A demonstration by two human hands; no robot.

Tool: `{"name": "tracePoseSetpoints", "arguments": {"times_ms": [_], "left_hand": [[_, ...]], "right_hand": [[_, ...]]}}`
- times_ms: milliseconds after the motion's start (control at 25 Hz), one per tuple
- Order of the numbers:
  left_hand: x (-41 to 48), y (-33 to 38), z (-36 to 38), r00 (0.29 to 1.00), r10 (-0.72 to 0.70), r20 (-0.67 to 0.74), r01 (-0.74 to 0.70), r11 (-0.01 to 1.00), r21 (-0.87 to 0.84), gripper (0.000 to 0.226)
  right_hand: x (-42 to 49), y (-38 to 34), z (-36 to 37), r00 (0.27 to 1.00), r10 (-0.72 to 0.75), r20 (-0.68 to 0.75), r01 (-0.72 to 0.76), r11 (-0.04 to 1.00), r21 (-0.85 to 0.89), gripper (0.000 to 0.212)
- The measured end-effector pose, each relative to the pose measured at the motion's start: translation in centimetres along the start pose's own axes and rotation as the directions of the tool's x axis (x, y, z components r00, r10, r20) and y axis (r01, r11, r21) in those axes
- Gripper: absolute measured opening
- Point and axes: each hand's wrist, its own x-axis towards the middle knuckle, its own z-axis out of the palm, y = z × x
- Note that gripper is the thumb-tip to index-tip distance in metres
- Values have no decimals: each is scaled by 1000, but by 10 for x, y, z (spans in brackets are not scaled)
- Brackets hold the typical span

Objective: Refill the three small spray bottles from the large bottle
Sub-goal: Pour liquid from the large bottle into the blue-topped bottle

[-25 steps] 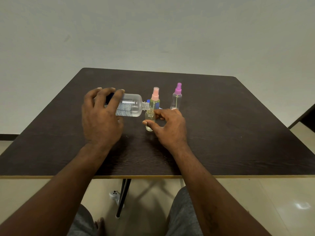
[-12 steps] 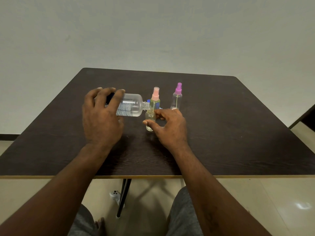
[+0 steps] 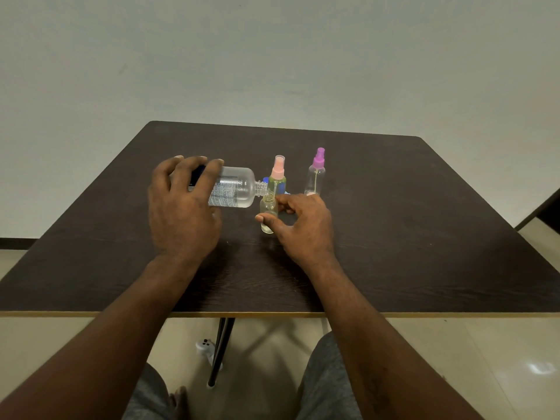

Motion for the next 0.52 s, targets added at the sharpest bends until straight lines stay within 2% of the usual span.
{"name": "tracePoseSetpoints", "arguments": {"times_ms": [520], "left_hand": [[1,0,0,1000,-3,15,3,1000,-2,77]], "right_hand": [[1,-2,-1,1000,1,16,-1,1000,-3,43]]}}
